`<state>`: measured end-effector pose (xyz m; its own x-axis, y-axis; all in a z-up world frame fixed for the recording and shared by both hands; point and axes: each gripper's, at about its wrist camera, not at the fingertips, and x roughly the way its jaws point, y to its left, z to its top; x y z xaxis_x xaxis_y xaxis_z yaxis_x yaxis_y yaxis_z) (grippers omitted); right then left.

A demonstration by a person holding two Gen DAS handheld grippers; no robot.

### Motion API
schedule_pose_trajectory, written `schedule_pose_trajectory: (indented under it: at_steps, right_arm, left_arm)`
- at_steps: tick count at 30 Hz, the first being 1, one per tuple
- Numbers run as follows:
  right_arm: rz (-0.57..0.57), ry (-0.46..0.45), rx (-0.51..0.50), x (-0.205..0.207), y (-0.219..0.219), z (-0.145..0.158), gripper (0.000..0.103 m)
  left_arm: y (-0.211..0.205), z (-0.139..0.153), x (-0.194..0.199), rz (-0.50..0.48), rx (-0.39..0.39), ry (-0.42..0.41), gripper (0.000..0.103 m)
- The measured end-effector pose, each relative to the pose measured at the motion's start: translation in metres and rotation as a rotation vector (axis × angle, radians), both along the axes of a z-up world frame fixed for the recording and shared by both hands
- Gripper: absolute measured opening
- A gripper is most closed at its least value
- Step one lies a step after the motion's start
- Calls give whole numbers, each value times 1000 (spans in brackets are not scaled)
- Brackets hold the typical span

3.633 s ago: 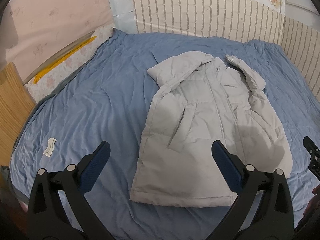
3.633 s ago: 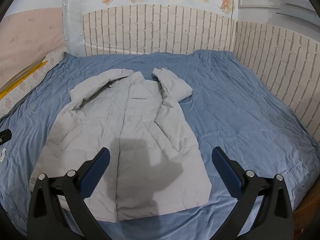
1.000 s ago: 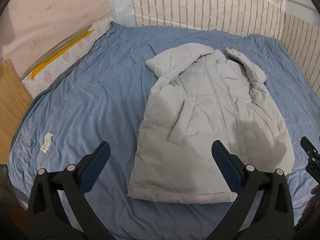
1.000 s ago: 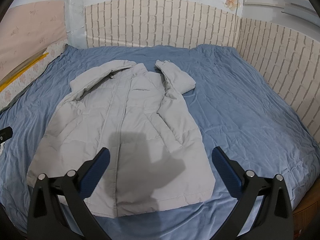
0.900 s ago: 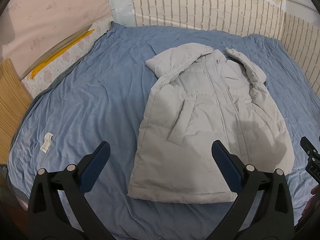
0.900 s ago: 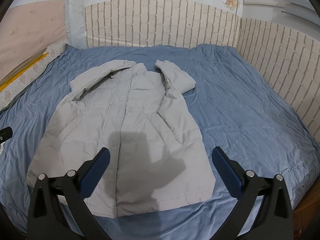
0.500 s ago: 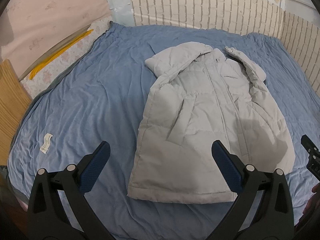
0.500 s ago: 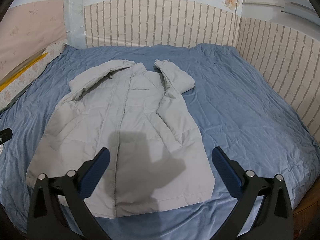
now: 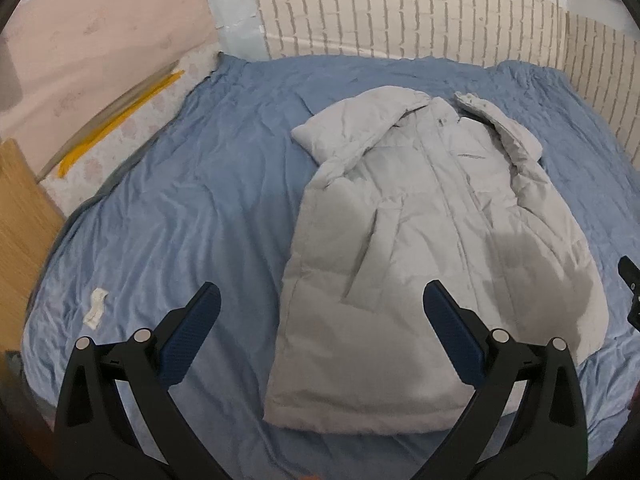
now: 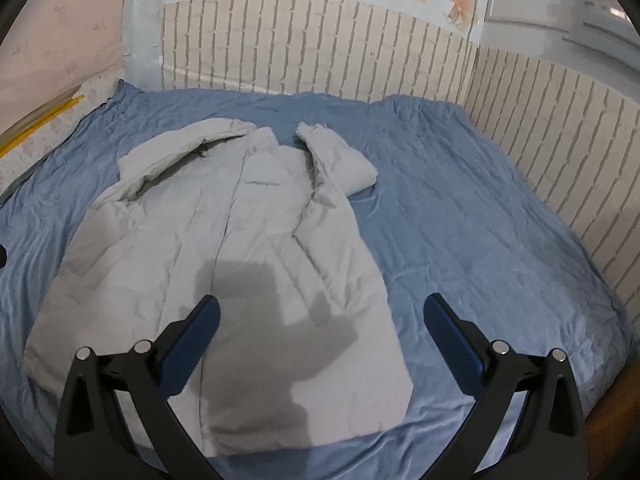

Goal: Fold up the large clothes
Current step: 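Lower the left gripper and grasp a sleeve of the grey jacket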

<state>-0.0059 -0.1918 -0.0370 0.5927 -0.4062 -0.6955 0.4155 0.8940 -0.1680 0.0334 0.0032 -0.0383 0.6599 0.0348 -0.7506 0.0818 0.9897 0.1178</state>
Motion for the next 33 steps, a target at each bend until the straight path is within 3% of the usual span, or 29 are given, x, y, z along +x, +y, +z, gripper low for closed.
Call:
schedule_pose_trajectory:
  at_steps: [6,10,15,19,23,26,28,33]
  right_arm:
    - [29,-29,-56,22,-5,-2,102]
    - [51,-17,-45,39,-12,-12,102]
    - [34,-39,-19,52,-22,-16,102]
    - [32,-17,-16,73,-33,-26,102]
    - [30,17,-80,99,-44,-32,102]
    - [42,51,-74,125,-60,-40,102]
    - [47,71,-64,142,-70,-47,102]
    - [50,151,-62,188,-98,-78,102]
  left_arm:
    - [7,1,23,5,-108,-35,100]
    - [10,-9,38,-29,-216,18,100]
    - [2,-18,58,-61,-158,21,100]
    - [3,-20,76,-66,-220,32,100]
    - [-1,-20,115,-66,-126,12,100]
    - [-3,-27,151,-69,-52,28,100]
    - [-5,-36,177,-98,-33,34,100]
    - [-8,-65,229,-65,3,54,100]
